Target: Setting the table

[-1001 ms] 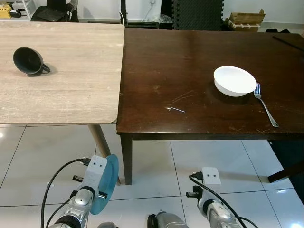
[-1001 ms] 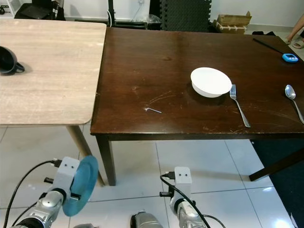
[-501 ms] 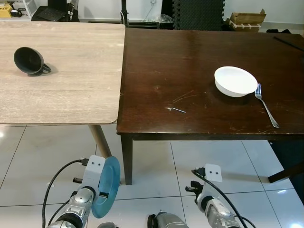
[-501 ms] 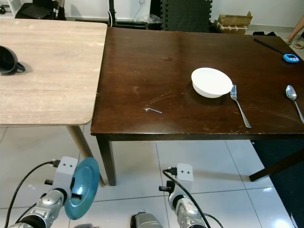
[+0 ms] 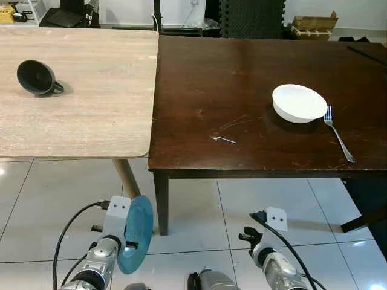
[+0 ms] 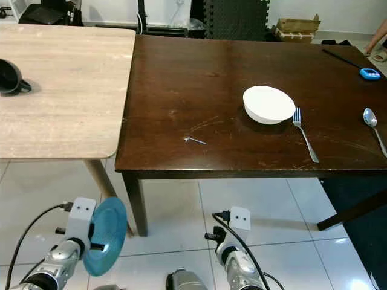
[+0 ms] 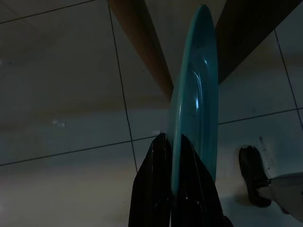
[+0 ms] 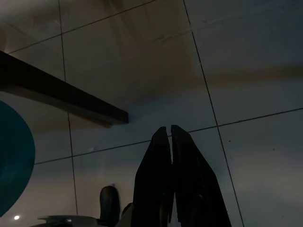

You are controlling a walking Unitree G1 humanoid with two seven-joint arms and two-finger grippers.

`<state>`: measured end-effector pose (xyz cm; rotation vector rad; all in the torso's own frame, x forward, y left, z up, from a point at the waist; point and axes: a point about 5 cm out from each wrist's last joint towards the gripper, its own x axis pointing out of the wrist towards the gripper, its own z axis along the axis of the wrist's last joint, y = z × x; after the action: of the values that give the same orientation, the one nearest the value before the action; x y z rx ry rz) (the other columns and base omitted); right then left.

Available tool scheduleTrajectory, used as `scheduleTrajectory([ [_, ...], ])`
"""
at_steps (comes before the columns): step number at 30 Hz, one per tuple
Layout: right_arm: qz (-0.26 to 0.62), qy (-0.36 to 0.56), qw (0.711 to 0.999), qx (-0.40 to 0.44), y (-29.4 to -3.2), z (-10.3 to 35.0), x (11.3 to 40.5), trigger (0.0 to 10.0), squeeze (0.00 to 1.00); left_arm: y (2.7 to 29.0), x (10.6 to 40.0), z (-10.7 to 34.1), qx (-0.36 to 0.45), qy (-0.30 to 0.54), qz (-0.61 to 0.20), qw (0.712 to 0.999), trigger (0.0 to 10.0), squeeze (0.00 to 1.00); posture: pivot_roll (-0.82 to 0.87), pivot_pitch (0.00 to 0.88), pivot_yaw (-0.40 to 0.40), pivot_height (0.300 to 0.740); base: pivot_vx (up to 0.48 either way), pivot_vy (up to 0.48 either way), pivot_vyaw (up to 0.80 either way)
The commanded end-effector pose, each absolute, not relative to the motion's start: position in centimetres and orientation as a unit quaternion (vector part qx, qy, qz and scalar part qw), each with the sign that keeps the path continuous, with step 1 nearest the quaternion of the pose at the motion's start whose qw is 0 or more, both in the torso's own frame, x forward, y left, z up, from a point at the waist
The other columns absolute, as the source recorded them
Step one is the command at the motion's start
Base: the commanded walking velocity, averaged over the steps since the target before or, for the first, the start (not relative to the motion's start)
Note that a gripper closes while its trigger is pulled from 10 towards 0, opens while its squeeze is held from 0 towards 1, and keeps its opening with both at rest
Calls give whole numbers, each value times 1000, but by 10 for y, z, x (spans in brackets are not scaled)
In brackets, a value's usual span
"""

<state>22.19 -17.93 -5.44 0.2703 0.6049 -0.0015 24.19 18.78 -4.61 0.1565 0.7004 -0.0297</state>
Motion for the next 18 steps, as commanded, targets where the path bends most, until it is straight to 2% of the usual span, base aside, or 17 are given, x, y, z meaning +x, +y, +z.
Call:
scheduleTrajectory([
  [1, -12, 303, 940, 153, -181, -58, 216, 10000, 0, 186, 238, -49, 64, 346, -13, 936, 10000, 0, 52, 38, -1, 740, 0, 0, 0],
  [6, -6, 302, 939, 164, -179, -59, 215, 10000, 0, 185, 237, -49, 63, 343, -20, 937, 10000, 0, 56, 42, 9, 740, 0, 0, 0],
  [18, -4, 319, 940, 122, -179, -63, 208, 10000, 0, 186, 233, -51, 60, 343, -25, 937, 10000, 0, 58, 45, 10, 740, 0, 0, 0],
])
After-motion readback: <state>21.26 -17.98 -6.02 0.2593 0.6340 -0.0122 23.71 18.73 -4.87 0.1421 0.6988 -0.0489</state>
